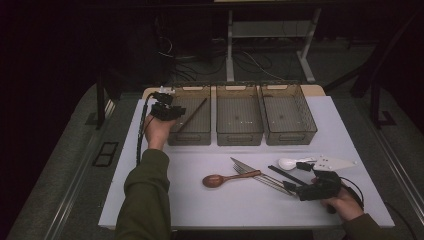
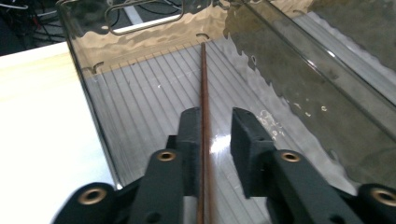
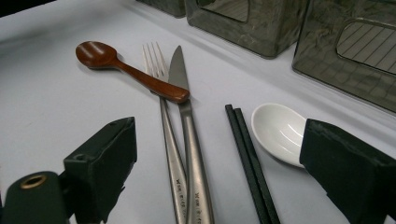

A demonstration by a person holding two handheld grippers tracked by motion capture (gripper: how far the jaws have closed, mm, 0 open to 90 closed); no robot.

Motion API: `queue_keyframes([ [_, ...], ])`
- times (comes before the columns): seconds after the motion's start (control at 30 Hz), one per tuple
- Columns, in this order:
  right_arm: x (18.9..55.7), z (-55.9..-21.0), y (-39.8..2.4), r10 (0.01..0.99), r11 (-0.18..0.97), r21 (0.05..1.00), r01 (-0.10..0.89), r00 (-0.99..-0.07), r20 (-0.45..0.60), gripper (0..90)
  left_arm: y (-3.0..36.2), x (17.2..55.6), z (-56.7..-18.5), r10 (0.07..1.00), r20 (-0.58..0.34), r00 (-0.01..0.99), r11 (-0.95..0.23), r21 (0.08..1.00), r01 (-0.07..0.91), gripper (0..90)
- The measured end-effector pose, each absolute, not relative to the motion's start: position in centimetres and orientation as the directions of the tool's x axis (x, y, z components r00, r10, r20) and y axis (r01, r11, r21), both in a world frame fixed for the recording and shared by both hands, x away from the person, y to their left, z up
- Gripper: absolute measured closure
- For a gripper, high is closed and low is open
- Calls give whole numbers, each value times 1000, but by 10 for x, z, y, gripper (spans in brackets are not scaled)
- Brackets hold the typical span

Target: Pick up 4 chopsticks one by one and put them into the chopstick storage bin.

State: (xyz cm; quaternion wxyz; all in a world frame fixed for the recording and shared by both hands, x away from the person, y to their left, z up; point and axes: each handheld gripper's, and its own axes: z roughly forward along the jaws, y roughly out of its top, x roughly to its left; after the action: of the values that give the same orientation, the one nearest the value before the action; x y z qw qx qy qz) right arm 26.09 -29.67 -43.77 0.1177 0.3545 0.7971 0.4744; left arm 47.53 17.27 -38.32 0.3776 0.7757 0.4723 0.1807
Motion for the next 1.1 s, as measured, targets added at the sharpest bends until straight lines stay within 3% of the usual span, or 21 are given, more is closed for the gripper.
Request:
queue_keyframes([
  [0.57,261,-438,-296,676,300,838,455,-721,149,108,168,462,-365,819,-111,563,-256,807,532,448],
  [1.1,261,-438,-296,677,301,837,457,-720,151,108,160,422,-345,727,-105,679,-284,854,436,335],
])
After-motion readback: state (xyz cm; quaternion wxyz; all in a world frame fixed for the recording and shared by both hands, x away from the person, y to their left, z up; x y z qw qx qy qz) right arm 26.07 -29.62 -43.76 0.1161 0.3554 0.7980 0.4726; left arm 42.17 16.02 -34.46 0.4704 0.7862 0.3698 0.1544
